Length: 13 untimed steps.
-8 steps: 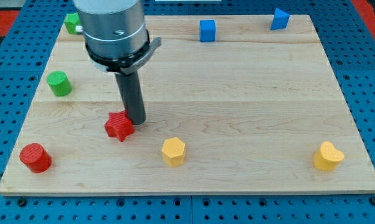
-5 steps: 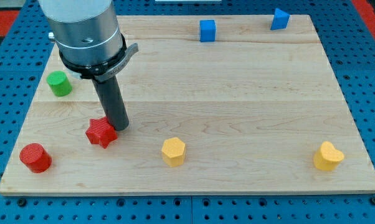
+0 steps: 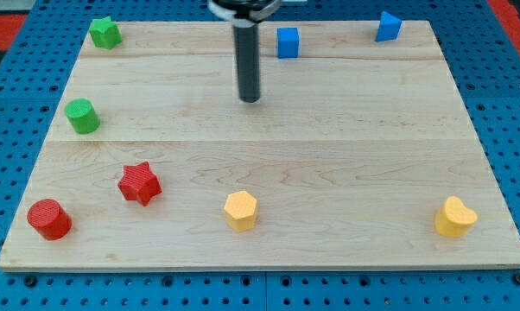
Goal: Push the blue cube towards the top center
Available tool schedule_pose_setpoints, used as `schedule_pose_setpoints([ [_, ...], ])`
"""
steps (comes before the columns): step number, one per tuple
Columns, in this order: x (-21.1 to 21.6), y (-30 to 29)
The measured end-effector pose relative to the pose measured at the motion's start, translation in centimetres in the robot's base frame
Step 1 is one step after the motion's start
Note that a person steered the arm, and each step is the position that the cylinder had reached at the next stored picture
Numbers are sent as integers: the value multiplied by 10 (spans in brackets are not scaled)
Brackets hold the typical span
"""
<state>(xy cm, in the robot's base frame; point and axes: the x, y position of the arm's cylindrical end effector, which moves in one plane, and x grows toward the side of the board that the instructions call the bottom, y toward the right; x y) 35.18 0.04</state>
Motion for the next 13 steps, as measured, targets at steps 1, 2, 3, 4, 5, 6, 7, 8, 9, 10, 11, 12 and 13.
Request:
schedule_pose_setpoints([
  [1, -19, 24],
  [2, -65, 28],
  [3, -86, 31],
  [4, -86, 41],
  [5, -84, 63],
  [6, -85, 73],
  [7, -95, 73],
  [8, -116, 72],
  [9, -121, 58],
  [10, -121, 38],
  [11, -121, 25],
  [12, -121, 16],
  [13, -119, 15],
])
